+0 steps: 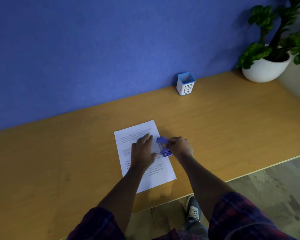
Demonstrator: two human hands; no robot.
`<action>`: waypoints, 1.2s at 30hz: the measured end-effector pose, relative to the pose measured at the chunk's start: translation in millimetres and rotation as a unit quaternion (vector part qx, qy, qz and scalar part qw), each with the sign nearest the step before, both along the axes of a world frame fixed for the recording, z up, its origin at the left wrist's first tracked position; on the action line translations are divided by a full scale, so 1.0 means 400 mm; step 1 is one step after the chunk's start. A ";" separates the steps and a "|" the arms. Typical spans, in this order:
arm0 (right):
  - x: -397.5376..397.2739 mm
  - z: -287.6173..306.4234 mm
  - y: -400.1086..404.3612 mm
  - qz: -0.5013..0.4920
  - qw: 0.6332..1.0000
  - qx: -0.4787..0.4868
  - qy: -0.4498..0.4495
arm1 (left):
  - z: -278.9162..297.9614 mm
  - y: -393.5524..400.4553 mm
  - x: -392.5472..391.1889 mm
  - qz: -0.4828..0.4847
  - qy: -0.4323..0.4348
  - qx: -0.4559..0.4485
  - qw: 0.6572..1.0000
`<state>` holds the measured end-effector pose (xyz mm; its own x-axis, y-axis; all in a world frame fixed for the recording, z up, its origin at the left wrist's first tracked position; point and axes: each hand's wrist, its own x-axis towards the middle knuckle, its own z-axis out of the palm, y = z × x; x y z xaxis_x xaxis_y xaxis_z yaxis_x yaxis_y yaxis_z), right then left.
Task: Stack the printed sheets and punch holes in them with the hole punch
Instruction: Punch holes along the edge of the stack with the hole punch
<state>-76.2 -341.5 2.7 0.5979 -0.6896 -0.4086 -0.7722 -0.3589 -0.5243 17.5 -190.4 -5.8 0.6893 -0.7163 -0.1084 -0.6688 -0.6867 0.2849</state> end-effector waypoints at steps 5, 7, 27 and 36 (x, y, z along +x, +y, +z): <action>0.002 -0.010 -0.002 0.001 1.000 -0.006 0.013 | 0.007 -0.097 -0.034 -0.056 0.010 0.014 0.998; 0.001 -0.015 -0.005 -0.003 1.000 -0.002 0.018 | 0.004 -0.115 -0.040 -0.068 0.001 0.020 0.997; 0.027 0.000 -0.025 0.003 0.992 -0.014 0.127 | 0.019 -0.127 -0.019 -0.079 -0.018 0.079 0.994; 0.031 -0.009 -0.050 0.031 0.989 -0.010 0.147 | 0.021 -0.091 -0.009 -0.129 -0.012 0.069 0.989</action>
